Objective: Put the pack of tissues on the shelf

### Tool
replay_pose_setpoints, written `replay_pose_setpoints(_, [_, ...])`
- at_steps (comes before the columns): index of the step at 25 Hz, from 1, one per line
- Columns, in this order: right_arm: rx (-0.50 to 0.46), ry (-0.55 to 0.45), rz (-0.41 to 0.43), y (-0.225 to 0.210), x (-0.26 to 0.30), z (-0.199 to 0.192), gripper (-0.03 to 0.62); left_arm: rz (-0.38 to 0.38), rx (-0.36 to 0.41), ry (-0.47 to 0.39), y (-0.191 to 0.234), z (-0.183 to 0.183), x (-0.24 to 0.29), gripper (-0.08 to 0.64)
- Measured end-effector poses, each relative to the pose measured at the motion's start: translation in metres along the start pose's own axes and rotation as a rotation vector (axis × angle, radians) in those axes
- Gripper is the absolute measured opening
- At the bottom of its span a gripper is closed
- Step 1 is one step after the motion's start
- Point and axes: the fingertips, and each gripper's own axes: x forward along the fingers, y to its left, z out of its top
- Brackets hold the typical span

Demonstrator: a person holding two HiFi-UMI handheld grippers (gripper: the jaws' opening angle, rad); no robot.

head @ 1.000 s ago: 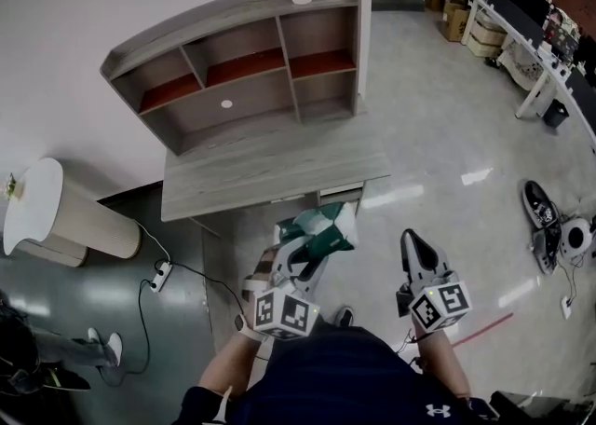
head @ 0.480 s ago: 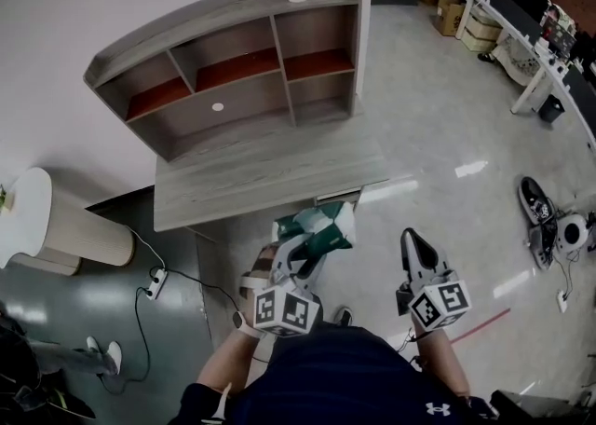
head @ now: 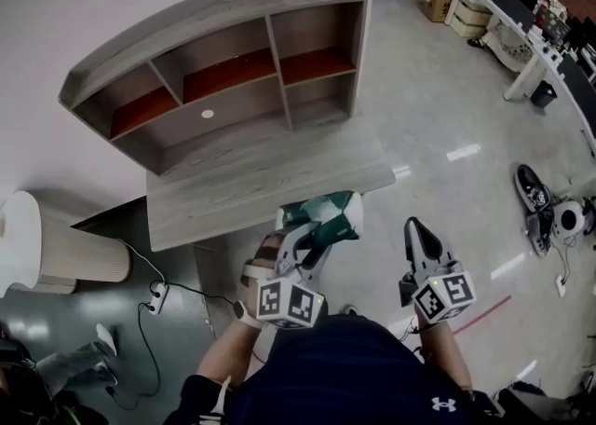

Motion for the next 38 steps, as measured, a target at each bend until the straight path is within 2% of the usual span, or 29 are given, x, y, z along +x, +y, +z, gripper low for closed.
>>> replay_pose_setpoints(11, [-0.015,0.009,-0.092,0.005,0.050,0.003,0.011,-0.059,0.023,-0.051,0.045,-0.033,0.022,0.158])
replay_pose_setpoints(16, [-0.019,0.019,-0.143,0.010,0.069,0.002,0.011,-0.086,0.004,-0.078,0.063,-0.052,0.025,0.158])
replay_pose_setpoints(26, [-0.018,0.023,-0.148,0.024,0.105,0.000,0.011,-0.106,-0.014,-0.091,0.088,-0.075,0.033,0.158])
replay_pose_setpoints(38, [0.028,0.029,-0.155,0.009,0.133,-0.009,0.011,-0.134,0.000,-0.068,0.102,-0.083,0.058,0.160])
